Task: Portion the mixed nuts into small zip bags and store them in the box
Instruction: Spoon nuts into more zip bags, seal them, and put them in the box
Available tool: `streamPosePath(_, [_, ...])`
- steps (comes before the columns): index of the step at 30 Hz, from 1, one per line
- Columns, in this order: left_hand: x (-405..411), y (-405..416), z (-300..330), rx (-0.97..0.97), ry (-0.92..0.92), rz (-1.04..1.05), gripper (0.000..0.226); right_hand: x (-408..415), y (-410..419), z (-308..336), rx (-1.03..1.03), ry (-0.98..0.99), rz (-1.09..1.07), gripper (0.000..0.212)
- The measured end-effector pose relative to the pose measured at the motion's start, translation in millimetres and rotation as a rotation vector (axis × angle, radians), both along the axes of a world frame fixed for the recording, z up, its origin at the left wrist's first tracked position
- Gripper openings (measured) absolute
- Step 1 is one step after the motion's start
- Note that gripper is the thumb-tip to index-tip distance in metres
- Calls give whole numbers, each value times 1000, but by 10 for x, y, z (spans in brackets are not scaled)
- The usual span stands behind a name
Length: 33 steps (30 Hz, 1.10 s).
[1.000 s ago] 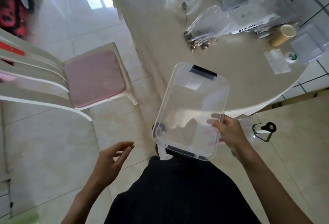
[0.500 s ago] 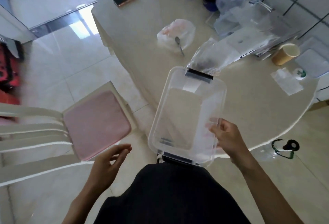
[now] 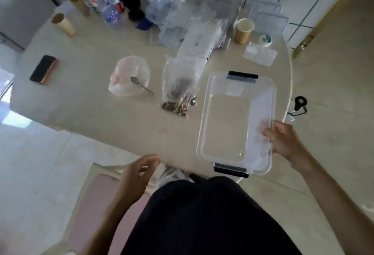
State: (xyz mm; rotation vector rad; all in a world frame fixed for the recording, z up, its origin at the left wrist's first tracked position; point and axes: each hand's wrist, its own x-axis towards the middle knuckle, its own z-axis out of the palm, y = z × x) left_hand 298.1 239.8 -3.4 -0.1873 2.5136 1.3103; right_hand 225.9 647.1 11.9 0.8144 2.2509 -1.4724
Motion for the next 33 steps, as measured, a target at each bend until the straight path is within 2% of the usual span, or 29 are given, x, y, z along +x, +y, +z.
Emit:
streamPosePath(6, [-908, -97, -148, 25, -58, -310, 21, -293, 57, -71, 49, -49, -122, 25])
streamPosePath(9, [-1250, -186, -173, 50, -31, -419, 24, -479, -44, -120, 32, -70, -157, 24])
streamPosePath(19, [-1893, -509, -443, 72, -134, -585, 21, -713, -320, -224, 167, -181, -195, 38])
streamPosePath(23, [-2111, -550, -483, 91, -115, -608, 23, -684, -439, -55, 572, -58, -154, 48])
streamPosePath(26, [-2329, -565, -493, 104, -88, -622, 25, -735, -689, 106, 758, 144, -156, 37])
streamPosePath(29, [-2577, -523, -468, 96, -28, -614, 21, -983, -1055, 235, 721, 317, -66, 25])
streamPosePath(33, [-2961, -376, -408, 38, 173, -590, 24, -1454, -1449, 255, 564, 366, 177, 31])
